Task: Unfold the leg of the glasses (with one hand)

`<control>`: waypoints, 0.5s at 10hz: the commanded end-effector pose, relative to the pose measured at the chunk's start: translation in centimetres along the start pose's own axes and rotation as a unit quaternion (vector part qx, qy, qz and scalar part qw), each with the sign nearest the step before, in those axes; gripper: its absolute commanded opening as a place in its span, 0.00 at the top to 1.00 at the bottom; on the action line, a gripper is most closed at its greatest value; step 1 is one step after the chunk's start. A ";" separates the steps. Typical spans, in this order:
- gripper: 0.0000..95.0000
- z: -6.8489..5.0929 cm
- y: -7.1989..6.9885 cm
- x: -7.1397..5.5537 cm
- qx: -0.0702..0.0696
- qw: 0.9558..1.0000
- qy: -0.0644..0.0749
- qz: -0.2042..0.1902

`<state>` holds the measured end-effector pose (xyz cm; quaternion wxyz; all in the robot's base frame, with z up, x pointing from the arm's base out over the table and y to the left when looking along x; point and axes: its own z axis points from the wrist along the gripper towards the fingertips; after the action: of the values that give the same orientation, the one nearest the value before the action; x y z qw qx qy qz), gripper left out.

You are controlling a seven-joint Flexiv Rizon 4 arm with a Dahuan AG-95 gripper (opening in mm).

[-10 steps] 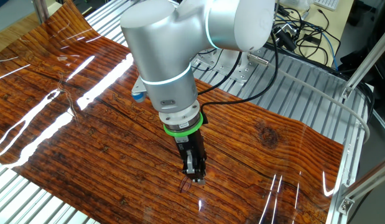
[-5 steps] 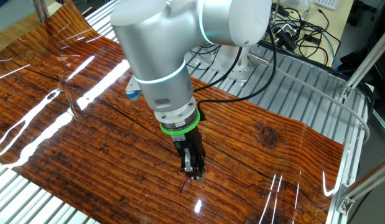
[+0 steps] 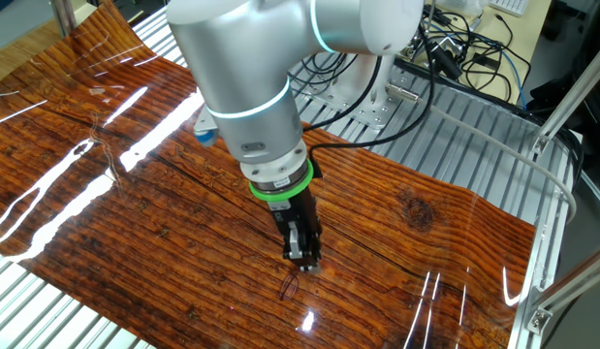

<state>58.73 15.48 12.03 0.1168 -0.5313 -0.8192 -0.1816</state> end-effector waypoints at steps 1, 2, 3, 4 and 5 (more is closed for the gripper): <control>0.80 -0.6 -0.2 0.1 0.008 1.000 -0.006 -0.004; 0.80 -1.0 -0.3 0.1 0.014 1.000 -0.008 -0.010; 0.80 -1.2 -0.3 0.1 0.018 1.000 -0.012 -0.018; 0.80 -1.3 -0.3 0.1 0.023 0.999 -0.020 -0.025; 0.80 -1.6 -0.1 -0.1 0.038 0.998 -0.034 -0.046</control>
<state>58.73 14.76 13.35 0.1017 -0.5012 -0.8471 -0.1444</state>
